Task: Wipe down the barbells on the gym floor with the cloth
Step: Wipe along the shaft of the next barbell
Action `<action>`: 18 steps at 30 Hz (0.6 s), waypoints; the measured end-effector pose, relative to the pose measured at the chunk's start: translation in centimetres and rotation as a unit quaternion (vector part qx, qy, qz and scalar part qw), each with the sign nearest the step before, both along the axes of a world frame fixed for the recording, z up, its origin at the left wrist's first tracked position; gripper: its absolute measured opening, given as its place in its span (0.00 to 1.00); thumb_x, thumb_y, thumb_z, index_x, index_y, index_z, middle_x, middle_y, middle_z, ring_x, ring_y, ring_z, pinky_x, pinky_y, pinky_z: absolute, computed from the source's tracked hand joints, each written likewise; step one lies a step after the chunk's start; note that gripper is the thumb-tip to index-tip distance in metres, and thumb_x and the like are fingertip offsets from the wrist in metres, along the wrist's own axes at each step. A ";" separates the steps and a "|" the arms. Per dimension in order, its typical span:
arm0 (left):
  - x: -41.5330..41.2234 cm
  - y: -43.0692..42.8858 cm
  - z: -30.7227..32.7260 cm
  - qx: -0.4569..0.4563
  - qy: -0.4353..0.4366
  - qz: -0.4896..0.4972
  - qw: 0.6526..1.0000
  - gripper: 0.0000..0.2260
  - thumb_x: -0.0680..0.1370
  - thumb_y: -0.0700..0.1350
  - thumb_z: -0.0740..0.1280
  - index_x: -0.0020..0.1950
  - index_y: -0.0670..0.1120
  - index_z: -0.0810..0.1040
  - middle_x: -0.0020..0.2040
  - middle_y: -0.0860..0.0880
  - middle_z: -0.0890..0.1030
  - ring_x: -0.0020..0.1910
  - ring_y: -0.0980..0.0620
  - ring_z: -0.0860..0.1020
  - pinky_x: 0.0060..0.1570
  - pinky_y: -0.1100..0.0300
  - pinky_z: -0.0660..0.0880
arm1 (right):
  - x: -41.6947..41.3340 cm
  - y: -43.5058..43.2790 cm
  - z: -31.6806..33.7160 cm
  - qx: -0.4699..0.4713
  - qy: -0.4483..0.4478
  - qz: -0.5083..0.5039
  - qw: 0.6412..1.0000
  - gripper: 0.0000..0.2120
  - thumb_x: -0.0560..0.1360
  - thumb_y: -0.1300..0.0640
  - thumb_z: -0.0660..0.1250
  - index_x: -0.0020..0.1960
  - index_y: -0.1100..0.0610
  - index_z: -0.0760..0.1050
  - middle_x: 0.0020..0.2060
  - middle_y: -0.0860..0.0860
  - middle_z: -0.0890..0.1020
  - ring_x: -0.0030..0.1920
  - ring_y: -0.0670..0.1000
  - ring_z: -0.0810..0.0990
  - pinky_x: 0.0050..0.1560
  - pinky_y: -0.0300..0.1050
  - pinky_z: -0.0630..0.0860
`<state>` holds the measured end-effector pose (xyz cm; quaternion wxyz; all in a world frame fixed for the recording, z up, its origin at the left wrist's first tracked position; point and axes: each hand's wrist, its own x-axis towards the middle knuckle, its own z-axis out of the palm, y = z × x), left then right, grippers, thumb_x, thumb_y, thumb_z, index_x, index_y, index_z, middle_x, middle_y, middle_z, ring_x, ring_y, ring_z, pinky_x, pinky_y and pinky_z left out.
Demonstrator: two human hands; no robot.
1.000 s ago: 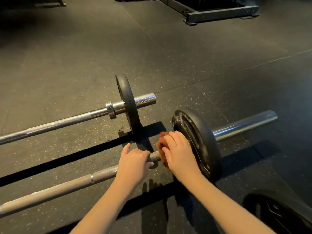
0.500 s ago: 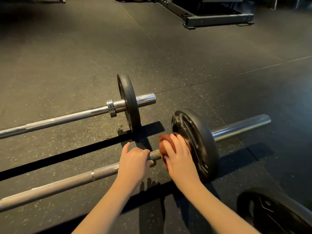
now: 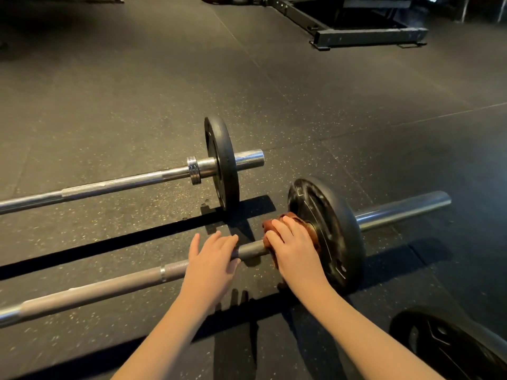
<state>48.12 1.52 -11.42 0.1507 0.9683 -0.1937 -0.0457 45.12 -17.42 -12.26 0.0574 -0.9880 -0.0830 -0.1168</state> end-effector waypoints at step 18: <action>-0.9 9.7 -1.3 0.035 0.001 0.102 0.994 0.18 0.79 0.56 0.63 0.65 0.49 0.74 0.54 0.54 0.78 0.61 0.52 0.74 0.72 0.49 0.52 | 0.7 7.1 -0.8 0.123 0.047 -0.059 0.990 0.12 0.78 0.52 0.62 0.61 0.52 0.74 0.59 0.49 0.76 0.64 0.53 0.71 0.69 0.53 0.67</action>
